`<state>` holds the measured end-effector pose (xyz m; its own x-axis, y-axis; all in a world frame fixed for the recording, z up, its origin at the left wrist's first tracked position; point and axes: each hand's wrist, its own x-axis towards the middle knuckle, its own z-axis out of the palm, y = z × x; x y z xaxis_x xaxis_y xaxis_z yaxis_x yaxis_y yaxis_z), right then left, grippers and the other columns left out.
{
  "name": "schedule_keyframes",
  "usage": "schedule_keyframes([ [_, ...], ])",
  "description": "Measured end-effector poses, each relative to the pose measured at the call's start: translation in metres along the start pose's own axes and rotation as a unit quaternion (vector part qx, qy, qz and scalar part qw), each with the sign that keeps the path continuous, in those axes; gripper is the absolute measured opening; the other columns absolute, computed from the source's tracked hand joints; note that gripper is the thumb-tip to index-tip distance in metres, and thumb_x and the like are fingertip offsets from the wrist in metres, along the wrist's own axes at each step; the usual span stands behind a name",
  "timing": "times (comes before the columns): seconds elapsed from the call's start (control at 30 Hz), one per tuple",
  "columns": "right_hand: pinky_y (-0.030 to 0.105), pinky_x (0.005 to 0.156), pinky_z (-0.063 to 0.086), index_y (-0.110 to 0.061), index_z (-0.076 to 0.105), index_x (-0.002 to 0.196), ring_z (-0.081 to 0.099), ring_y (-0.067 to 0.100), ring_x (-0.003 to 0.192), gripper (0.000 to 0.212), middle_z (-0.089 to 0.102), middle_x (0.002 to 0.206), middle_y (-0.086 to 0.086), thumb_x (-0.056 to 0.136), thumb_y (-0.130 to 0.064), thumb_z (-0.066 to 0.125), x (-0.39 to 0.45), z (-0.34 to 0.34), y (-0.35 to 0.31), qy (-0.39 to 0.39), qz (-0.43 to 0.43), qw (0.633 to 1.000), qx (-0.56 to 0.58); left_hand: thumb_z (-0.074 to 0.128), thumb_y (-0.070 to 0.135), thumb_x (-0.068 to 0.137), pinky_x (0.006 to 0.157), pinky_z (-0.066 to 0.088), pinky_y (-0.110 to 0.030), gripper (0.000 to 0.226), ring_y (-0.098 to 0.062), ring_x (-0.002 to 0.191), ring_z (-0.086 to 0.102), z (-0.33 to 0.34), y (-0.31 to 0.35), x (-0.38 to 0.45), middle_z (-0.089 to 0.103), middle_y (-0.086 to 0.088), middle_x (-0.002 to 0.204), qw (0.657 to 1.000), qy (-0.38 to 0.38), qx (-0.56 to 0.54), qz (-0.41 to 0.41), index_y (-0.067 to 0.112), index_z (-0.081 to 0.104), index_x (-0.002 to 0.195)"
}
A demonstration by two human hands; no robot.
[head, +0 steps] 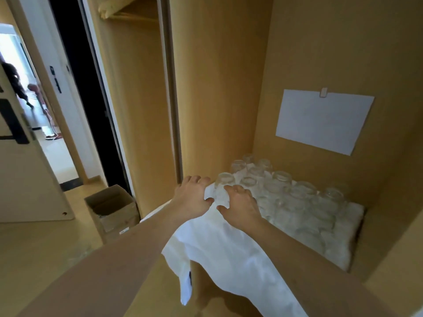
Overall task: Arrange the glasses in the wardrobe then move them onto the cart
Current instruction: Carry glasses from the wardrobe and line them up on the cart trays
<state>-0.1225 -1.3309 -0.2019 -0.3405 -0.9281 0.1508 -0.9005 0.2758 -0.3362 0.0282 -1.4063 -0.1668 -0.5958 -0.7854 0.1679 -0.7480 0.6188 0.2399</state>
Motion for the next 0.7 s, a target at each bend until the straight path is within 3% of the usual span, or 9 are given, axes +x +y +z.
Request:
schedule_keyframes([
  [0.33,0.041,0.104,0.043,-0.023,0.04,0.149,0.042,0.03,0.134,0.065,0.047,0.147,0.005,0.093,-0.048,0.062,0.038,-0.009,0.0,0.048,0.135,0.99,-0.007,0.06,0.042,0.094,0.11,0.037,-0.044,0.06,-0.028,0.137,0.037,0.007,-0.014,0.088,0.047,-0.003,0.146,0.99,-0.05,-0.021,0.131,0.026,0.043,0.149],
  [0.6,0.042,0.108,0.041,-0.023,0.039,0.151,0.043,0.032,0.134,0.068,0.046,0.149,0.008,0.093,-0.05,0.062,0.044,-0.016,0.0,0.096,0.208,0.973,-0.032,0.061,0.046,0.09,0.101,0.044,-0.043,0.057,-0.029,0.132,0.042,0.008,-0.012,0.126,0.05,-0.004,0.139,0.973,-0.039,-0.048,0.223,0.027,0.046,0.142],
  [0.7,0.043,0.112,0.039,-0.024,0.038,0.152,0.041,0.033,0.137,0.069,0.044,0.152,0.008,0.092,-0.049,0.062,0.039,-0.02,-0.002,0.117,0.24,0.963,-0.03,0.062,0.046,0.088,0.104,0.043,-0.044,0.061,-0.03,0.135,0.041,0.008,-0.008,0.138,0.048,-0.005,0.144,0.965,-0.048,-0.068,0.248,0.028,0.045,0.144],
])
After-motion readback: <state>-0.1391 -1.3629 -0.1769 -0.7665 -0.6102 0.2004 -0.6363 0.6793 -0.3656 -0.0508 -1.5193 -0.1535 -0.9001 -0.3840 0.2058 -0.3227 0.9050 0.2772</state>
